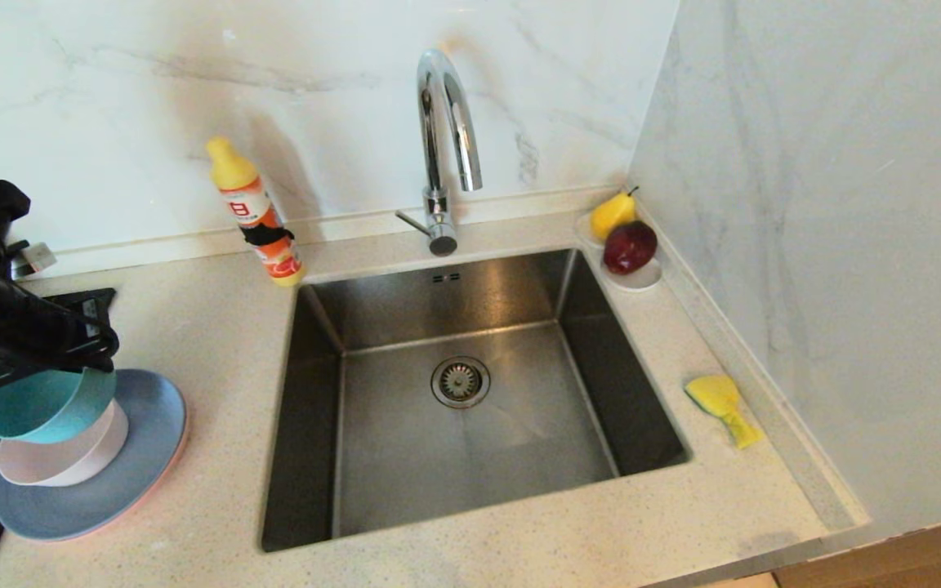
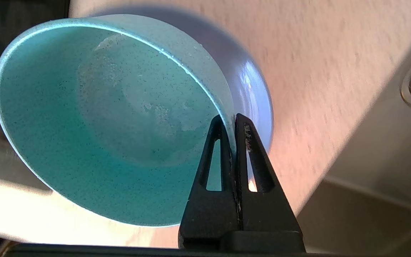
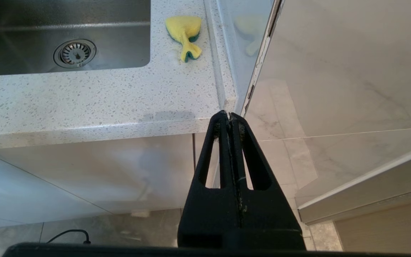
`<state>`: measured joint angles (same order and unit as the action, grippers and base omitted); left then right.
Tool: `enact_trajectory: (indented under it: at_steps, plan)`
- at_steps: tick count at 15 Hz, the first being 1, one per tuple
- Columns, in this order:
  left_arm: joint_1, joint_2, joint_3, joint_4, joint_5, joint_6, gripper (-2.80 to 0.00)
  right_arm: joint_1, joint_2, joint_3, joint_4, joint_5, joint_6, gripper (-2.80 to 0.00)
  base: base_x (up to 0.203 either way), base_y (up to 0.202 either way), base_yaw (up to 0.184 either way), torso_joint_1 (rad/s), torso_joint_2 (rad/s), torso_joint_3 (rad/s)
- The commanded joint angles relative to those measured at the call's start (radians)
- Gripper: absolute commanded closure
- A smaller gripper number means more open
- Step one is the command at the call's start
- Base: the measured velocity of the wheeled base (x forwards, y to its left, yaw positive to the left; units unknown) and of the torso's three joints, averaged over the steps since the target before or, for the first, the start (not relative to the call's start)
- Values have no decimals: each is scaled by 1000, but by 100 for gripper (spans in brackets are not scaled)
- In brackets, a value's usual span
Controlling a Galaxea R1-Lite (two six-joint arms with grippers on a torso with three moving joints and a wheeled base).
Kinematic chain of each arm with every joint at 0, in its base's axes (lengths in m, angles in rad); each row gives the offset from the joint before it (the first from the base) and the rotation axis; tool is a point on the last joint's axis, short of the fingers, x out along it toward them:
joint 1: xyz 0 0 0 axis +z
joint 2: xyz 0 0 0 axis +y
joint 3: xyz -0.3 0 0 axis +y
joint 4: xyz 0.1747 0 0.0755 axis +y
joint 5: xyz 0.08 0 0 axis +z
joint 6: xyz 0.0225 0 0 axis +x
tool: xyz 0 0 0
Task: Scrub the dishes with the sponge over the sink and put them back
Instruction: Place the bowl on the bowl
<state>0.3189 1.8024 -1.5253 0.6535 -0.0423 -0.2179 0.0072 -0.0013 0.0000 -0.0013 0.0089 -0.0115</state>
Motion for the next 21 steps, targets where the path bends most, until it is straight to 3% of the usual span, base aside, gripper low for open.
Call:
enact_trajectory:
  at_steps: [1,7,13,21]
  plan:
    - [0,51,-1,-21,5,-1,0,0,0,0,0,0,-1,0,0,0,0,0,0,0]
    - [0,79,-13,-40,9,-2,0,0,0,0,0,0,-1,0,0,0,0,0,0,0]
    - [2,7,30,-24,5,-16,0,0,0,0,0,0,-1,0,0,0,0,0,0,0]
    - [22,-10,100,34,10,25,0,0,0,0,0,0,-1,0,0,0,0,0,0,0]
